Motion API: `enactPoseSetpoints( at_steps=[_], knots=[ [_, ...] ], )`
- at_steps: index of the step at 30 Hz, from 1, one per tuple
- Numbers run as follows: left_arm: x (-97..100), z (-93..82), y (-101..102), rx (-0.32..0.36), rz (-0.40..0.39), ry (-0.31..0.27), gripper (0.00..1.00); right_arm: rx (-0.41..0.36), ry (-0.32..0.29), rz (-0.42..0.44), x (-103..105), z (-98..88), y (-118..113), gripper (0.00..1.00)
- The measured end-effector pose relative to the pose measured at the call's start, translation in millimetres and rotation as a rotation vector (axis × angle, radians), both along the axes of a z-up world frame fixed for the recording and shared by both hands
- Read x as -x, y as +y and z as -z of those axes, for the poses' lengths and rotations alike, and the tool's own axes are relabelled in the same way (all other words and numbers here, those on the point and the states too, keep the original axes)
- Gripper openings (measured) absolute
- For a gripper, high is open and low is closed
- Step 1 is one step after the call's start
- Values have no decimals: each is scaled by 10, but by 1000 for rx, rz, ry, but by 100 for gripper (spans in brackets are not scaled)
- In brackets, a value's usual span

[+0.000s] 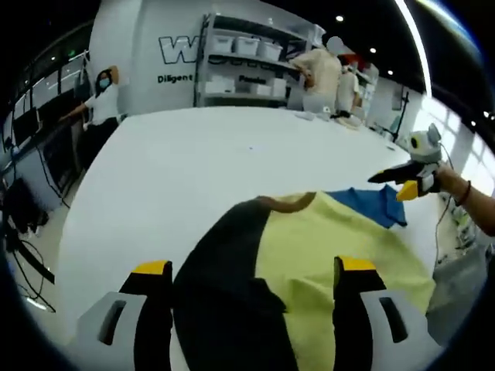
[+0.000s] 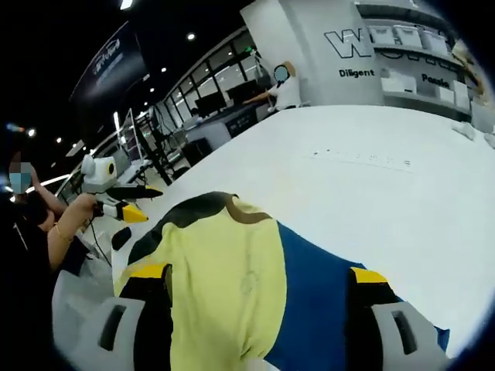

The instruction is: Fold the garment on the visible template until the final outline fits inside the template.

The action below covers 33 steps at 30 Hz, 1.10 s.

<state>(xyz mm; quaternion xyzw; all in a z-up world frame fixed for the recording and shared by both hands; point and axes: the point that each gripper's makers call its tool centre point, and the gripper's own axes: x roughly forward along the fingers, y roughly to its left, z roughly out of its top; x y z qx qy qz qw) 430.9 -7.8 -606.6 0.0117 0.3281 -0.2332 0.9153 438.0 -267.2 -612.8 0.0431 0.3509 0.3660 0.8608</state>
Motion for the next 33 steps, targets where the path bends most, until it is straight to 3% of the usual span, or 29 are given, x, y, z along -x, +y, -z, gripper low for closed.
enactPoseSetpoints(
  at_steps=[7, 13, 23, 26, 28, 33],
  knots=[
    [-300, 218, -12, -6, -6, 24, 71, 46, -28, -15, -313, 180, 90, 70],
    [-533, 299, -12, -26, -8, 1, 64, 83, -44, -38, -534, 312, 162, 58],
    [-681, 565, -104, -26, 22, 47, 49, 139, -37, -85, -661, 540, 226, 43],
    [-704, 639, -87, -58, 15, 63, 40, 185, -59, -109, -656, 580, 231, 32],
    [-741, 641, -71, -87, 24, 43, 30, 226, -89, -142, -666, 600, 218, 22],
    [-770, 631, -28, -105, 16, 35, 20, 221, -96, -177, -649, 618, 292, 8]
  ],
)
